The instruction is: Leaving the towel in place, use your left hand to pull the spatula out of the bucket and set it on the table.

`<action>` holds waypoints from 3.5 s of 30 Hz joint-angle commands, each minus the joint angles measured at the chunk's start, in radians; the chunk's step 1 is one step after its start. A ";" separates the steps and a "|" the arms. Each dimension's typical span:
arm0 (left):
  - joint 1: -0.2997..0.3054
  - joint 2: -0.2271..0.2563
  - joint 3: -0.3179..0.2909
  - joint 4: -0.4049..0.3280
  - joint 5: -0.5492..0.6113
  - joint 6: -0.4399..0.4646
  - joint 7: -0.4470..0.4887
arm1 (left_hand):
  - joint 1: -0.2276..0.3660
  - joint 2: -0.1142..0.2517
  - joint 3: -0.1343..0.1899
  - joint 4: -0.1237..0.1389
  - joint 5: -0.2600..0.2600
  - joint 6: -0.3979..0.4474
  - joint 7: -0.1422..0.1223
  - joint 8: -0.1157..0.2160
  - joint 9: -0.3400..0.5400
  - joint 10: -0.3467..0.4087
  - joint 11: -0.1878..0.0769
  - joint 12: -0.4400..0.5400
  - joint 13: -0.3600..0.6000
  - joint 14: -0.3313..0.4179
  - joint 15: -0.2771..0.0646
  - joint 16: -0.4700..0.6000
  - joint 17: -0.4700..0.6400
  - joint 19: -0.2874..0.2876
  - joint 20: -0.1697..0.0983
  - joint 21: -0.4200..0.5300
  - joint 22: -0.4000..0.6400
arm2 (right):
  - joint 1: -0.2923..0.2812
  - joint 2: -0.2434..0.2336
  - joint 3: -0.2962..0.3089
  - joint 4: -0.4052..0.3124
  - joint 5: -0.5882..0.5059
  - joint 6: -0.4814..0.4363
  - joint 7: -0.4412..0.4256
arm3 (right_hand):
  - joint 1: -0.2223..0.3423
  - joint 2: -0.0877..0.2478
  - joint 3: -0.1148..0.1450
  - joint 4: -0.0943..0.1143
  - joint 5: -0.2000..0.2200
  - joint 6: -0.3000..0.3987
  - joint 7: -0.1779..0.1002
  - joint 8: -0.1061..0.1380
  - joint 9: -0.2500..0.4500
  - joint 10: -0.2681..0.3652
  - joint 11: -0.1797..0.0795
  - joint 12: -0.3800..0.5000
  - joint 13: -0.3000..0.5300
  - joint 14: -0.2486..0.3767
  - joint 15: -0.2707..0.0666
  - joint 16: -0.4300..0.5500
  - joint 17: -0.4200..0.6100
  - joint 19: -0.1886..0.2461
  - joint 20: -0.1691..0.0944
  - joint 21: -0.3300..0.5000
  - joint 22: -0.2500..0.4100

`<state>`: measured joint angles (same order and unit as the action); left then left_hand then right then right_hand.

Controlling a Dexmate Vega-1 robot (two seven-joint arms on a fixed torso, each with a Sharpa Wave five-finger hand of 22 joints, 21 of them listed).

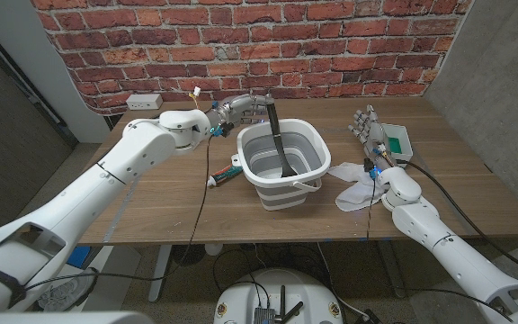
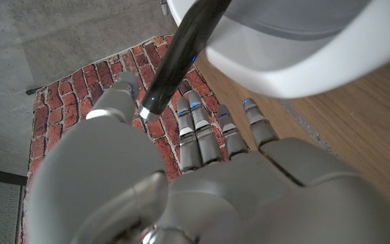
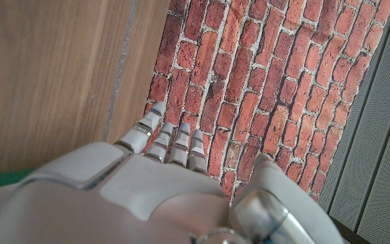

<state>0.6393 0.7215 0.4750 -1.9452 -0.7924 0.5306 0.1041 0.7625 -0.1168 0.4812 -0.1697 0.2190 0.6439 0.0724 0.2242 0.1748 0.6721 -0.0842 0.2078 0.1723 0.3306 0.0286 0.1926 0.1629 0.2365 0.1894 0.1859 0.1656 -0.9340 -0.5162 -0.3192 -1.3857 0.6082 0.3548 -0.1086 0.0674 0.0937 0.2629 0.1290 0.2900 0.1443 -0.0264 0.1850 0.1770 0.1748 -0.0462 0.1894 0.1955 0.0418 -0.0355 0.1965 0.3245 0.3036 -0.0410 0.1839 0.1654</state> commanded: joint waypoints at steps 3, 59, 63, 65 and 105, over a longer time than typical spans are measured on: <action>-0.010 -0.009 0.011 -0.002 0.005 0.032 0.016 | 0.020 0.005 -0.005 0.001 0.006 0.054 -0.006 0.007 0.003 0.054 -0.023 0.008 0.002 0.030 -0.007 0.002 0.001 0.004 -0.014 -0.002 0.001 | -0.019 -0.004 0.006 -0.019 -0.005 0.005 -0.016 | 0.000 0.033 0.008 -0.001 0.004 0.009 0.002 0.007 0.002 0.010 0.002 0.006 0.000 0.004 -0.012 0.006 0.000 -0.002 -0.015 0.003 0.001; -0.011 -0.017 0.008 -0.061 0.010 0.112 0.108 | 0.091 0.189 0.027 0.017 0.004 0.321 -0.062 0.009 0.022 0.382 -0.100 0.007 0.013 0.154 -0.139 -0.004 0.000 0.044 -0.086 0.003 0.002 | -0.052 -0.008 0.020 -0.038 -0.001 0.023 -0.023 | -0.009 0.031 0.016 0.003 0.005 0.021 0.002 0.009 0.002 0.011 0.001 0.006 -0.001 0.003 -0.011 0.009 -0.016 -0.002 -0.013 0.003 0.001; -0.007 -0.014 0.005 -0.070 0.012 0.110 0.112 | 0.100 0.236 0.042 0.013 -0.003 0.342 -0.071 0.011 0.025 0.409 -0.098 0.010 0.015 0.157 -0.147 -0.008 0.000 0.048 -0.089 0.004 0.002 | -0.054 -0.008 0.020 -0.040 -0.002 0.023 -0.025 | -0.010 0.030 0.016 0.003 0.005 0.021 0.002 0.008 0.002 0.011 0.003 0.005 -0.002 0.002 -0.012 0.009 -0.018 -0.002 -0.012 0.003 0.001; -0.009 -0.009 0.006 -0.075 0.016 0.111 0.111 | 0.103 0.243 0.045 0.011 -0.004 0.341 -0.072 0.009 0.025 0.408 -0.099 0.008 0.015 0.156 -0.148 -0.009 0.000 0.049 -0.088 0.004 0.002 | -0.056 -0.008 0.021 -0.041 -0.002 0.023 -0.026 | -0.010 0.030 0.016 0.003 0.005 0.022 0.003 0.008 0.002 0.011 0.002 0.005 -0.002 0.003 -0.010 0.009 -0.018 -0.002 -0.013 0.003 0.001; -0.030 0.004 -0.023 -0.125 0.027 0.126 0.125 | 0.103 0.290 0.066 0.007 -0.021 0.335 -0.053 -0.004 0.034 0.434 -0.101 0.004 0.018 0.162 -0.161 -0.014 0.000 0.052 -0.091 0.004 0.002 | -0.067 0.006 0.019 -0.037 -0.015 0.048 -0.038 | -0.016 0.028 0.021 0.005 0.006 0.024 0.005 0.008 0.002 0.011 0.004 0.005 -0.002 0.001 -0.011 0.011 -0.026 -0.002 -0.011 0.003 0.001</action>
<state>0.6123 0.7266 0.4724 -2.0610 -0.7517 0.6509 0.2146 0.7877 0.0847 0.5235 -0.1806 0.2010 0.9569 -0.0044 0.2126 0.2097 1.0482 -0.1359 0.2085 0.1896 0.4831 -0.0487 0.1808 0.1633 0.2775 0.0982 0.1859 0.1653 -1.0015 -0.5120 -0.2996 -1.4241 0.5973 0.3987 -0.1447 0.0593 0.0936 0.2747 0.1318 0.2900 0.1621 -0.0229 0.1889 0.1770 0.1801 -0.0409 0.1894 0.1909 0.0417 -0.0355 0.2041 0.2968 0.3036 -0.0410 0.1839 0.1650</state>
